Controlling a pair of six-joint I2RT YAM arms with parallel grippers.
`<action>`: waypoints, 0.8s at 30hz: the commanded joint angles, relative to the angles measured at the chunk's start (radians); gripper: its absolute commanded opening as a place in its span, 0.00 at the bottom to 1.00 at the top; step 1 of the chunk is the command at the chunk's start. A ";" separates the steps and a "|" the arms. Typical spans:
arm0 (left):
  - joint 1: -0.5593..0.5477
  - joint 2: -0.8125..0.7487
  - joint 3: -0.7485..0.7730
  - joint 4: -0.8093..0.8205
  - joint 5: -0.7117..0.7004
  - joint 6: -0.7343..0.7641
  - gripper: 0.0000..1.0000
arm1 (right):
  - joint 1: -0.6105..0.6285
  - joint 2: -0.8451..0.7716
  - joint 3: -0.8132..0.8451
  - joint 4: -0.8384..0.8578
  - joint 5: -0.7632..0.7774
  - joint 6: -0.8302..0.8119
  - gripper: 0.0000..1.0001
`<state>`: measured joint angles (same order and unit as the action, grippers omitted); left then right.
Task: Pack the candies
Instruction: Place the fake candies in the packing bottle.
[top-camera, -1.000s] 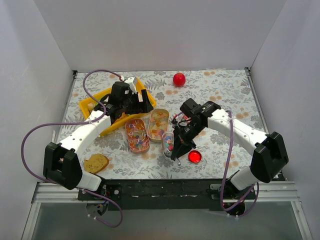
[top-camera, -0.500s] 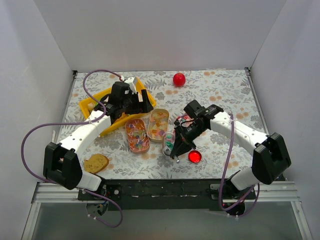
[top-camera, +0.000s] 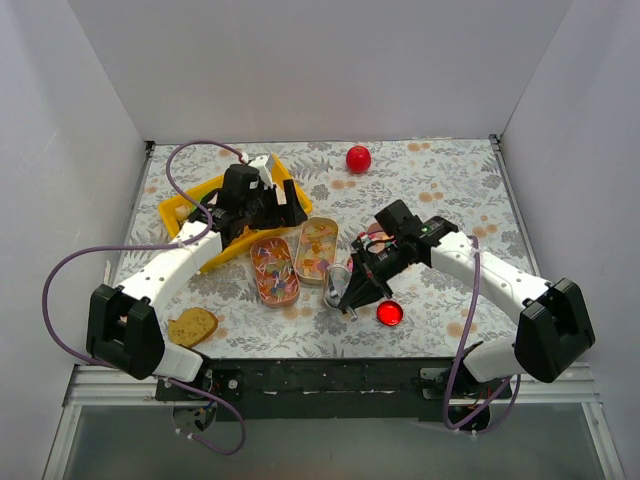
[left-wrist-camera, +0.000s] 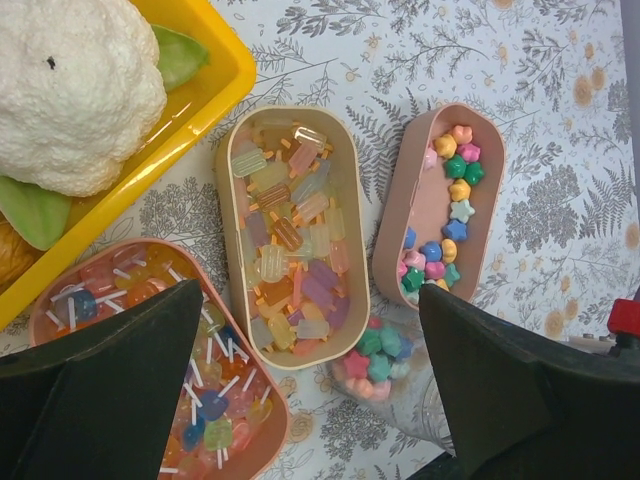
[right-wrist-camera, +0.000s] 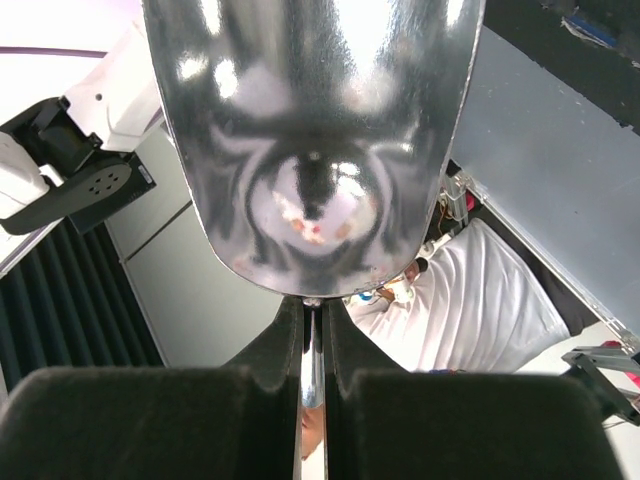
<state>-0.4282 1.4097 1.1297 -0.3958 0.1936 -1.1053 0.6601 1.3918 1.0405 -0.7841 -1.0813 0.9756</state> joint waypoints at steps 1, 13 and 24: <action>0.003 -0.060 -0.013 0.000 -0.013 -0.004 0.93 | -0.008 -0.037 0.023 0.051 -0.052 0.060 0.01; 0.005 -0.095 -0.007 -0.017 -0.074 0.018 0.98 | -0.247 0.081 0.387 -0.294 0.162 -0.290 0.01; 0.005 -0.112 -0.013 -0.014 -0.102 0.033 0.98 | -0.387 0.185 0.325 -0.398 0.463 -0.520 0.01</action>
<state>-0.4282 1.3457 1.1202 -0.3985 0.1204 -1.0954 0.2768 1.5169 1.3689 -1.0920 -0.7921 0.5957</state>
